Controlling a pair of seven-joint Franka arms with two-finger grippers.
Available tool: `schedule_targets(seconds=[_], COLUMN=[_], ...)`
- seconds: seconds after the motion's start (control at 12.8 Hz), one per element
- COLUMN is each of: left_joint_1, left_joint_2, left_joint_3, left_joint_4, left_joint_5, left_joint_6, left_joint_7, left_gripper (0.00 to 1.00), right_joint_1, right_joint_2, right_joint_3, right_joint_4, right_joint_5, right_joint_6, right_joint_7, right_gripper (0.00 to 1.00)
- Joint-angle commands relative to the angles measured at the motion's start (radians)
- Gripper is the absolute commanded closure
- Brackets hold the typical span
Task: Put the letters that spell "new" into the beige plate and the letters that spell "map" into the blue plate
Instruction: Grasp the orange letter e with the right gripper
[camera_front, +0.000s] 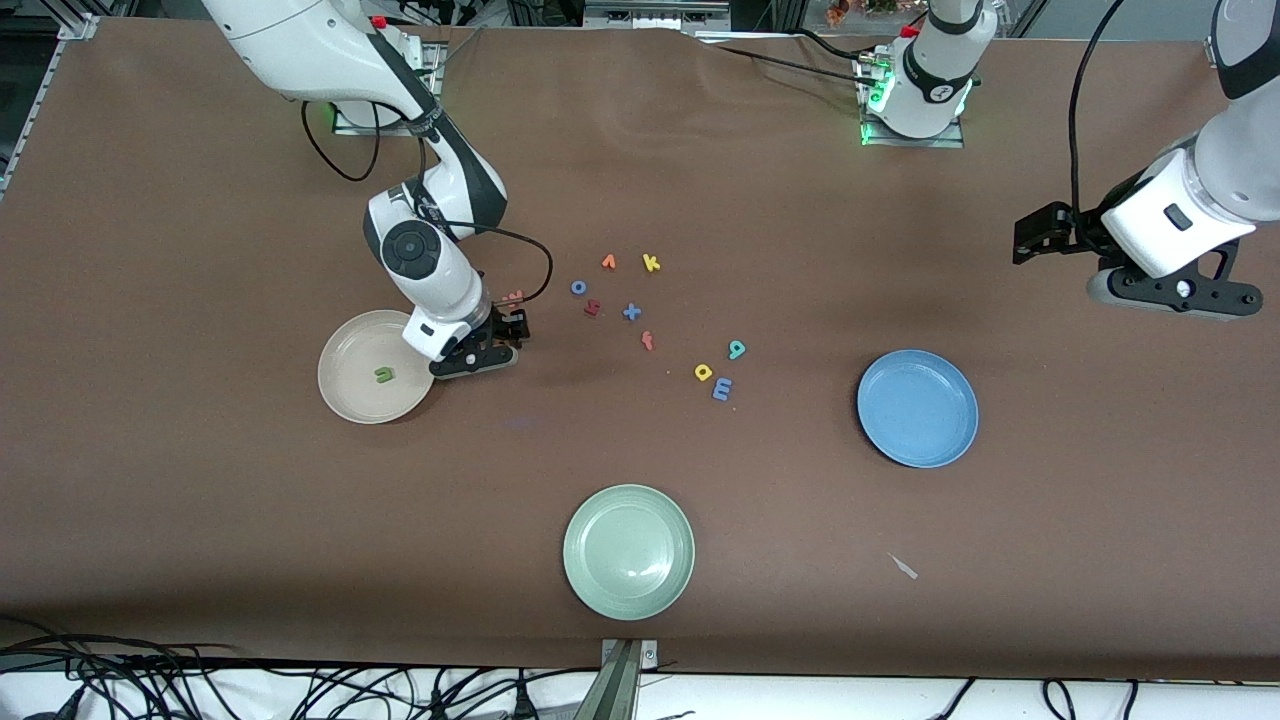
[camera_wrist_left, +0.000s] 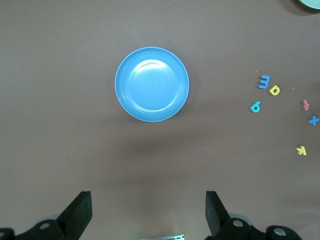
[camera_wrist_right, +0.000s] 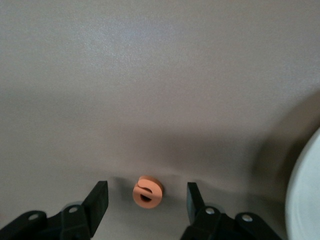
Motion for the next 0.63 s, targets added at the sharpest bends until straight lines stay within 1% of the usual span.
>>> schedule_targets(seconds=[0.0, 0.08, 0.16, 0.39, 0.47, 0.55], left_joint_1=[-0.002, -0.002, -0.001, 0.004, 0.005, 0.007], left_joint_2=[0.005, 0.005, 0.005, 0.001, 0.000, -0.001], left_joint_3=[0.003, 0.003, 0.003, 0.004, 0.006, 0.007], left_joint_4=[0.017, 0.017, 0.017, 0.017, 0.017, 0.017], left_joint_5=[-0.005, -0.005, -0.005, -0.007, -0.007, -0.007], left_joint_6=[-0.010, -0.010, -0.010, -0.010, -0.010, -0.011], left_joint_7=[-0.004, -0.004, -0.003, -0.003, -0.001, -0.001], left_gripper=[0.00, 0.00, 0.00, 0.00, 0.00, 0.00], right_joint_1=[0.010, 0.010, 0.010, 0.010, 0.010, 0.010], right_joint_2=[0.016, 0.016, 0.018, 0.022, 0.022, 0.021], right_joint_3=[-0.007, -0.007, -0.007, -0.007, -0.007, -0.007], right_joint_4=[-0.006, -0.014, -0.021, -0.041, -0.041, -0.043], right_joint_5=[-0.020, -0.022, -0.029, -0.043, -0.043, -0.045], right_joint_6=[0.037, 0.048, 0.060, 0.082, 0.082, 0.080], right_joint_7=[0.022, 0.022, 0.022, 0.022, 0.022, 0.020], right_gripper=[0.35, 0.38, 0.44, 0.50, 0.54, 0.60])
